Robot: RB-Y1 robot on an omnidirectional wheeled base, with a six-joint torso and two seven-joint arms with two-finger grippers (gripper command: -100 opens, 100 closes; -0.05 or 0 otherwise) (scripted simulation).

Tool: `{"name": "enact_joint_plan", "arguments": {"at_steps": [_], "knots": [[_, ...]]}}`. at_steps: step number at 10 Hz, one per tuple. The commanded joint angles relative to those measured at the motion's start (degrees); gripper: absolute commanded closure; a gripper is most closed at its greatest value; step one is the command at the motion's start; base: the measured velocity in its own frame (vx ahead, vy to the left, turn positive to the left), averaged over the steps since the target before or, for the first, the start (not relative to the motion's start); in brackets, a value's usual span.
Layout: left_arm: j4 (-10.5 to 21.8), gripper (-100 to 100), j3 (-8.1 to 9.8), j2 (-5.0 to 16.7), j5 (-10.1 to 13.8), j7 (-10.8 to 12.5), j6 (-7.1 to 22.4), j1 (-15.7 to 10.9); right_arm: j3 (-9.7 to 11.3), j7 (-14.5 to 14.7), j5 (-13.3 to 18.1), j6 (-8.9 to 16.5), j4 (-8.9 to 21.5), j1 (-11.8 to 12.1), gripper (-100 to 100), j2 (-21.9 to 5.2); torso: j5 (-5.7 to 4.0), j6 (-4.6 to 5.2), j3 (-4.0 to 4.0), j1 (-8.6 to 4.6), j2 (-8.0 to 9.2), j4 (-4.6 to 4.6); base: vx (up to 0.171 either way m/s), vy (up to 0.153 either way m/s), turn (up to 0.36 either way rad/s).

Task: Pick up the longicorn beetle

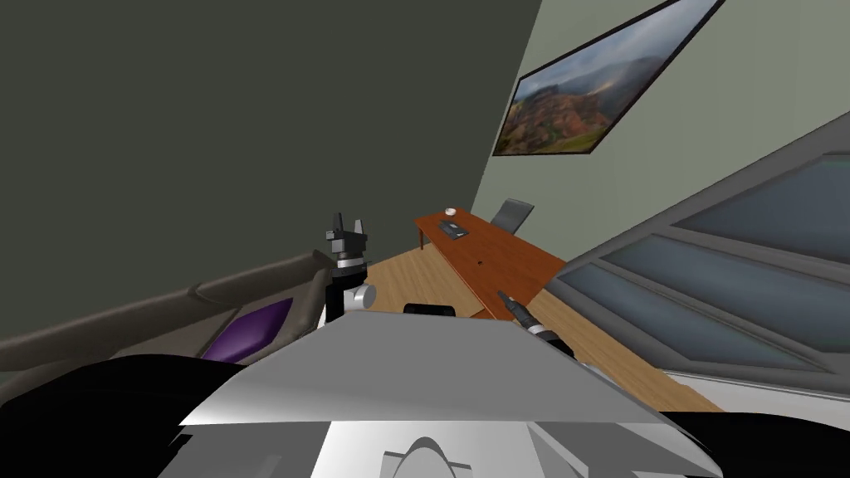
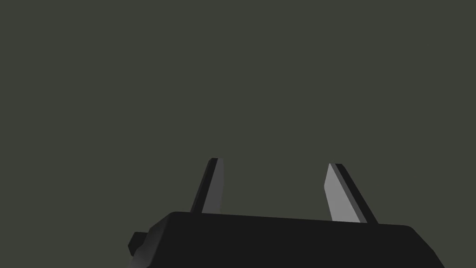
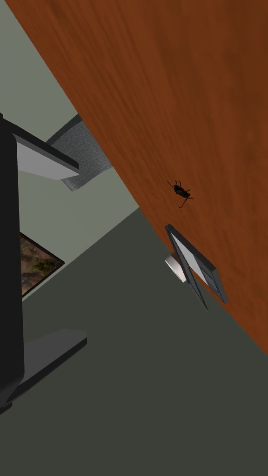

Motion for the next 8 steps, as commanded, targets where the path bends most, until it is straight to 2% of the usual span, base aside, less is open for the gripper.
{"name": "enact_joint_plan", "arguments": {"at_steps": [1,2,3,5,6,7,8], "knots": [[0.0,0,0.0,0.0,0.0,0.0,0.0,0.0,0.71,0.68,-0.14,0.0,2.28,0.23,-100,-1.11,0.0,0.0,0.0,0.0,0.0,0.0,0.056,-0.006,0.144],[0.0,0,0.01,0.0,0.0,0.0,0.0,0.01,2.42,1.93,-0.3,0.49,4.31,0.25,-100,-3.05,0.0,0.09,0.0,0.0,0.02,-0.01,0.058,0.004,0.282],[0.0,0,0.0,0.0,0.0,0.0,0.0,0.0,2.42,1.93,-0.3,0.49,5.2,0.25,-100,-3.05,0.01,0.02,-0.01,0.02,0.0,0.0,0.063,-0.012,0.156],[0.0,0,0.0,0.0,0.0,0.0,0.0,0.01,6.11,4.31,-0.59,1.63,9.47,0.17,-100,-6.72,0.0,0.02,-0.07,-0.03,-0.11,-0.03,0.128,-0.013,0.394],[0.0,0,0.0,0.0,0.0,0.0,0.0,0.01,6.11,4.31,-0.59,1.63,10.74,0.17,-100,-6.72,-0.01,-0.01,-0.19,-0.06,-0.34,-0.07,0.119,-0.02,0.149],[-0.01,0,0.01,0.0,0.0,0.0,-0.01,0.02,8.05,5.43,-0.71,2.25,12.35,0.08,-100,-8.41,0.0,0.1,-0.17,-0.02,-0.26,-0.07,0.088,-0.002,0.276],[0.0,0,0.01,0.0,0.0,0.0,0.0,0.01,10.05,6.5,-0.82,2.89,15.31,-0.04,-100,-9.99,0.01,0.02,-0.12,0.02,-0.19,-0.05,0.149,-0.012,0.367]]}}
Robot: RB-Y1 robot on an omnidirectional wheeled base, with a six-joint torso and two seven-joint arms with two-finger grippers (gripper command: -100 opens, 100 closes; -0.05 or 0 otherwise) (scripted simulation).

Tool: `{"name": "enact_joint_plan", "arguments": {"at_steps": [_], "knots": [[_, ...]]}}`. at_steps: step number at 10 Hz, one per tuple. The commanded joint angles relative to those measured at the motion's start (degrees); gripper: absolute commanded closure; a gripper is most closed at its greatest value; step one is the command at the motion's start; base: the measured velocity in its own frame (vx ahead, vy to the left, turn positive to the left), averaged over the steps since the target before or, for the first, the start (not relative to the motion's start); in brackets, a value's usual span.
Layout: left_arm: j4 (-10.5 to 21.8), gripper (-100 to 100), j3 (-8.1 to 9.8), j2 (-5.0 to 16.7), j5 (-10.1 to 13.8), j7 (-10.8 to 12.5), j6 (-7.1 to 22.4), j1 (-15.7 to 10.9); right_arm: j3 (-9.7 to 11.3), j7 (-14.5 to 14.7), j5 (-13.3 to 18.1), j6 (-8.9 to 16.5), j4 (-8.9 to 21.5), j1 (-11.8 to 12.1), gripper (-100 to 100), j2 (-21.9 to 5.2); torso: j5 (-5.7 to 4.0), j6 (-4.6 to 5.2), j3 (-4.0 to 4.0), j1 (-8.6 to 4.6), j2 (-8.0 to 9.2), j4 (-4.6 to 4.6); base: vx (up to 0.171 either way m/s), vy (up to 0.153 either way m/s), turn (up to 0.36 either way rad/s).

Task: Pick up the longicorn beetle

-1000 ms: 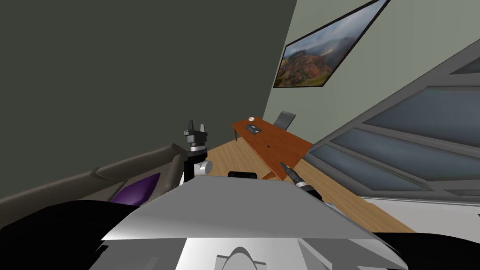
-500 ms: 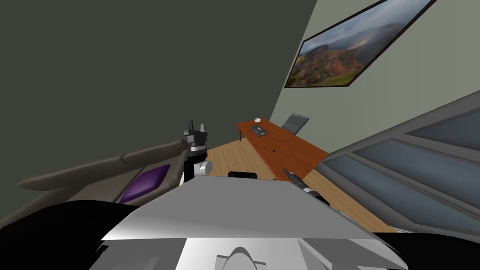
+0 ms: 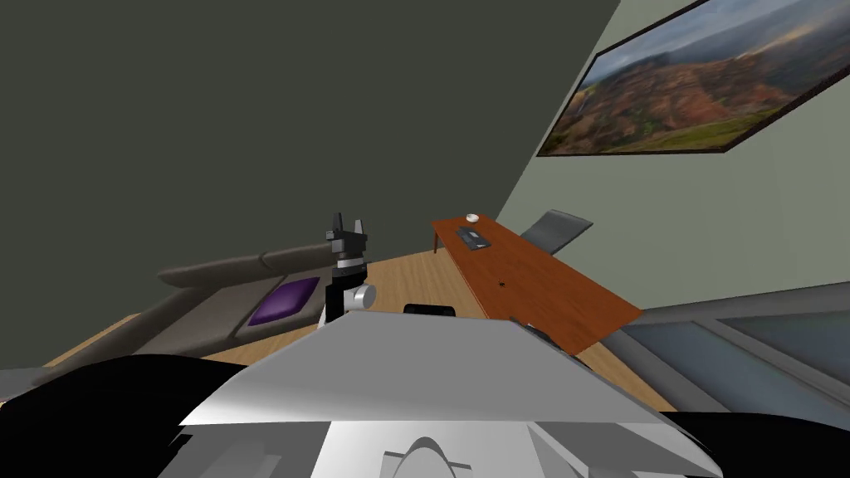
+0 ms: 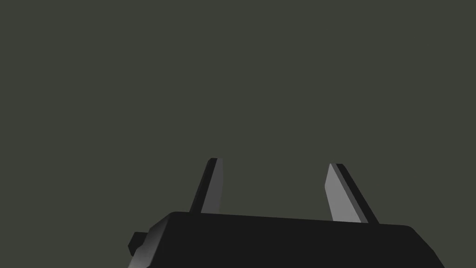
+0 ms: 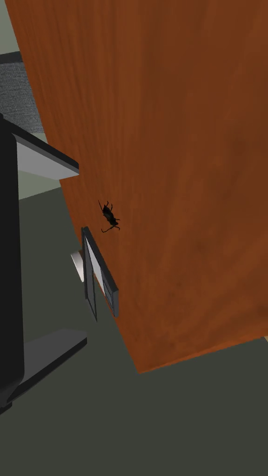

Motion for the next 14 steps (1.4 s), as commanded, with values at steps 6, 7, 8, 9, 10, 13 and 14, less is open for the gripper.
{"name": "enact_joint_plan", "arguments": {"at_steps": [6,7,8,9,10,13,14], "knots": [[-0.01,0,0.01,0.0,0.0,0.0,0.0,0.02,9.18,4.54,-0.39,3.22,9.95,-0.46,-100,-5.87,0.0,0.07,-0.11,0.05,-0.14,-0.05,0.167,-0.026,0.236],[0.0,0,0.0,0.0,0.0,0.0,0.0,0.0,11.12,5.28,-0.43,3.81,11.51,-0.67,-100,-6.73,0.01,0.03,-0.03,0.07,-0.02,-0.02,0.156,-0.049,0.257],[0.0,0,0.01,0.0,0.0,0.0,0.0,0.01,12.74,5.94,-0.45,4.36,12.86,-0.89,-100,-7.44,0.0,0.04,-0.05,0.01,-0.07,-0.02,0.211,-0.073,0.244],[0.0,0,0.01,0.0,0.0,0.0,0.0,0.01,14.34,6.53,-0.46,4.85,14.0,-1.12,-100,-7.99,-0.02,0.03,-0.14,-0.06,-0.23,-0.05,0.226,-0.044,0.23],[0.0,0,0.01,0.0,0.0,0.0,0.0,0.02,16.03,7.03,-0.46,5.28,14.92,-1.34,-100,-8.39,-0.01,0.03,-0.2,0.03,-0.33,-0.08,0.219,-0.048,0.18],[-0.01,0,0.01,0.0,0.0,0.0,0.0,0.02,18.88,7.8,-0.43,5.9,16.15,-1.76,-100,-8.77,0.01,0.1,-0.06,0.15,-0.06,-0.04,0.142,-0.033,0.08],[0.0,0,0.01,0.0,0.0,0.0,0.0,0.01,19.83,8.05,-0.4,6.08,16.48,-1.94,-100,-8.79,0.03,0.09,0.01,0.23,0.06,0.0,0.12,-0.002,0.119]]}}
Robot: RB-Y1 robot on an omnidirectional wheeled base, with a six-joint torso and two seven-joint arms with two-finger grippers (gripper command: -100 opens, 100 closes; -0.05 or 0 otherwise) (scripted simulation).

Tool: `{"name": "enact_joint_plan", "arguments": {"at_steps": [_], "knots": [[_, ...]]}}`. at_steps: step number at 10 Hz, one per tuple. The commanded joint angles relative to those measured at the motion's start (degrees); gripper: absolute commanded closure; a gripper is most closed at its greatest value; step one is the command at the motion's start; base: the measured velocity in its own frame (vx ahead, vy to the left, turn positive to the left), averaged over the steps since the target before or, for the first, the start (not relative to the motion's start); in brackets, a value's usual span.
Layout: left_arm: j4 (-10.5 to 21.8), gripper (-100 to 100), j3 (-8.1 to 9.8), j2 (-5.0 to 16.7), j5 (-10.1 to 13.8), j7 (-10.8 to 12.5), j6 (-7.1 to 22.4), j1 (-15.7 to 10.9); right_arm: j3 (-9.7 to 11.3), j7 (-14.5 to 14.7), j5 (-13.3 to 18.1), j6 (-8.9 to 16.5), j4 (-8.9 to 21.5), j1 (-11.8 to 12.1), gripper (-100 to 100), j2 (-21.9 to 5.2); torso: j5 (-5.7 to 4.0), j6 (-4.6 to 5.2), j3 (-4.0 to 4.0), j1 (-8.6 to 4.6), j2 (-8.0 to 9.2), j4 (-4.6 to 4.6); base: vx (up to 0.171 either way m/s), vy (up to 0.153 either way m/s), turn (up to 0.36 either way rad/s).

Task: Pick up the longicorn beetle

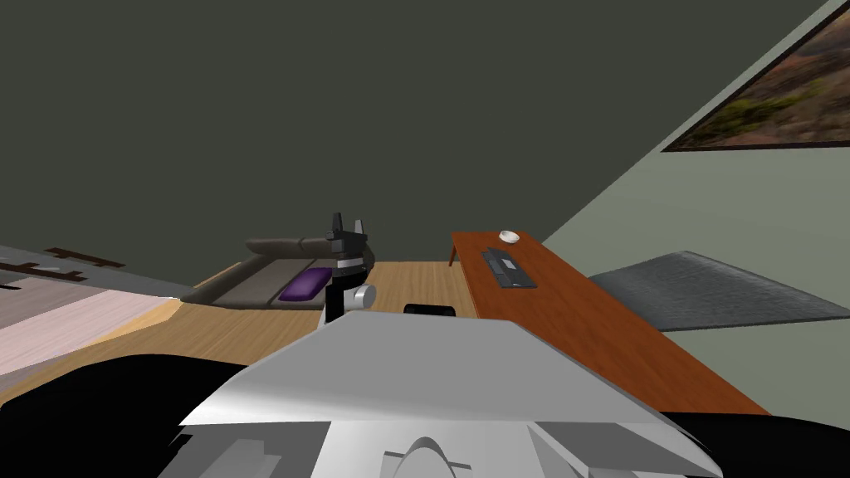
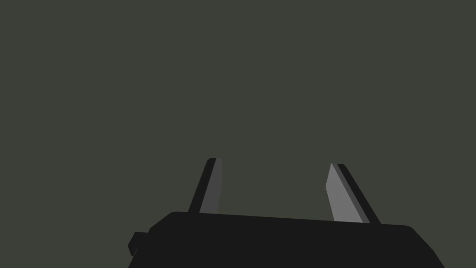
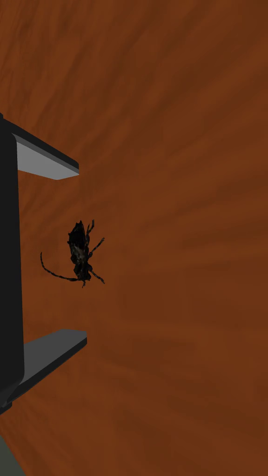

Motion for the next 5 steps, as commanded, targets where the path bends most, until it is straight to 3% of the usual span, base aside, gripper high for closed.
{"name": "enact_joint_plan", "arguments": {"at_steps": [1,2,3,4,5], "knots": [[0.0,0,0.0,0.0,0.0,0.0,0.0,0.0,1.77,0.23,0.08,0.18,0.73,-0.52,-100,-0.06,0.0,0.0,0.0,0.0,0.0,0.0,0.134,-0.009,0.091],[0.0,0,0.0,0.0,0.0,0.0,0.0,0.0,1.17,0.12,0.1,0.26,0.52,-0.54,-100,0.07,0.0,0.01,-0.02,-0.01,-0.04,-0.01,0.061,-0.007,0.017],[0.0,0,0.0,0.0,0.0,0.0,0.0,0.0,1.3,0.13,0.11,0.3,0.59,-0.63,0,0.08,0.01,0.04,0.08,0.02,0.17,0.02,0.011,-0.002,0.0],[0.0,0,0.0,0.0,0.0,0.0,0.0,-0.01,2.2,-1.14,-0.54,-0.37,3.07,-1.88,-100,0.92,0.01,0.05,0.19,0.04,0.35,0.07,-0.053,0.009,0.187],[0.0,0,-0.01,0.0,0.0,0.0,0.0,-0.02,3.11,-2.42,-1.2,-1.03,4.89,-3.13,-100,1.76,0.02,0.0,0.32,0.06,0.58,0.12,-0.127,0.021,0.492]]}}
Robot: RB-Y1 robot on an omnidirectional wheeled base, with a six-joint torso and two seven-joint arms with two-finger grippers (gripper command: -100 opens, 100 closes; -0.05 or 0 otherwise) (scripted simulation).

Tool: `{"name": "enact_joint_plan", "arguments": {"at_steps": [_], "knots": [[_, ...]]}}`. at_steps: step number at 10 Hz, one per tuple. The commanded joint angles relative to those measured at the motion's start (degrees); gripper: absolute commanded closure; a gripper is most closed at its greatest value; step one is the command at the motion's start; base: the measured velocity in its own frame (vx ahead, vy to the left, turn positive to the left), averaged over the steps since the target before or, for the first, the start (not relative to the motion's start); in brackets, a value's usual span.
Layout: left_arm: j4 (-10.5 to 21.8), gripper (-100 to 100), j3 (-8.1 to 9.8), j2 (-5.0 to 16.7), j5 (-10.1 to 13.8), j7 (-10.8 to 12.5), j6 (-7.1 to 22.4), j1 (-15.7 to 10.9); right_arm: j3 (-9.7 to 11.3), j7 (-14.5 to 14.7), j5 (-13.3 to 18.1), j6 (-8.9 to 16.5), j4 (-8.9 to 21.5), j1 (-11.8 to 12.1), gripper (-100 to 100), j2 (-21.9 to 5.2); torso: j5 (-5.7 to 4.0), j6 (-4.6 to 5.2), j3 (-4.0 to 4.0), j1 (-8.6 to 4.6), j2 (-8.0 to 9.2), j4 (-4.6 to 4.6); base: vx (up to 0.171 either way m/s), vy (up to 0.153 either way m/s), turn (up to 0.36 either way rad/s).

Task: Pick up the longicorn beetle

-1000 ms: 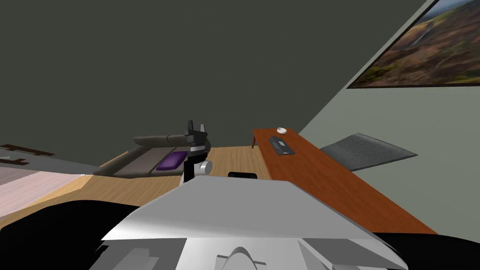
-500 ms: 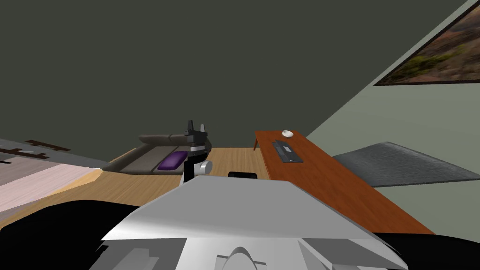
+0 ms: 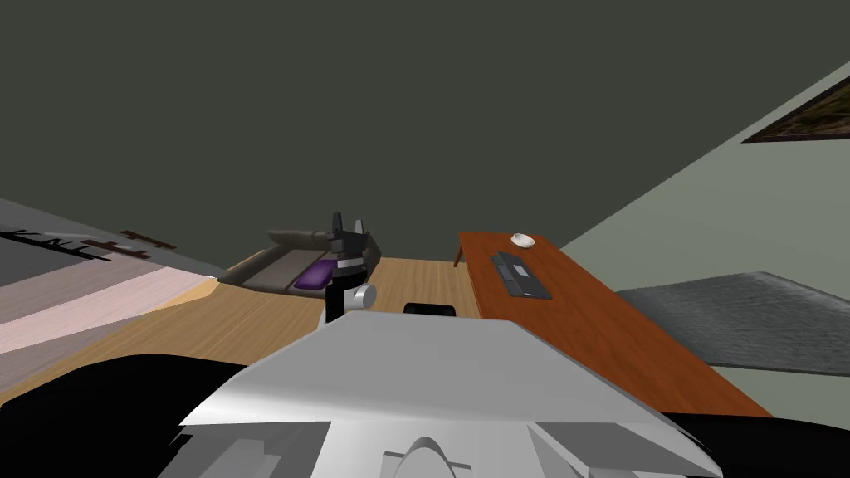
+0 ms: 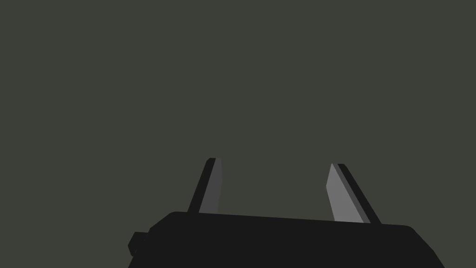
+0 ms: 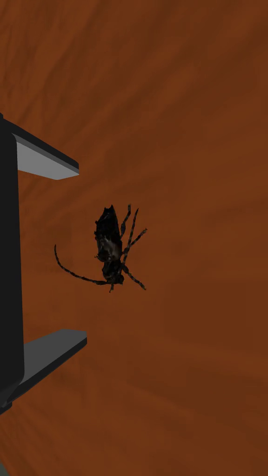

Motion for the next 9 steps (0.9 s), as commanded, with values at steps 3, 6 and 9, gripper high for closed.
{"name": "enact_joint_plan", "arguments": {"at_steps": [3,6,9], "knots": [[0.0,0,-0.01,0.0,0.0,0.0,0.0,-0.01,2.43,-3.56,-1.7,-1.77,6.3,-3.23,-100,2.1,0.0,-0.07,0.05,-0.05,0.06,0.03,-0.125,0.018,0.159],[0.0,0,0.0,0.0,0.0,0.0,0.0,0.0,4.26,-6.12,-3.0,-3.1,10.84,-5.73,-100,3.78,0.0,0.02,0.07,-0.06,0.1,0.04,-0.126,0.022,0.196],[0.0,0,0.0,0.0,0.0,0.0,0.0,0.0,5.17,-7.39,-3.65,-3.77,14.29,-6.98,-100,4.62,-0.07,-0.04,0.03,-0.13,0.02,0.02,-0.088,0.022,0.146]]}}
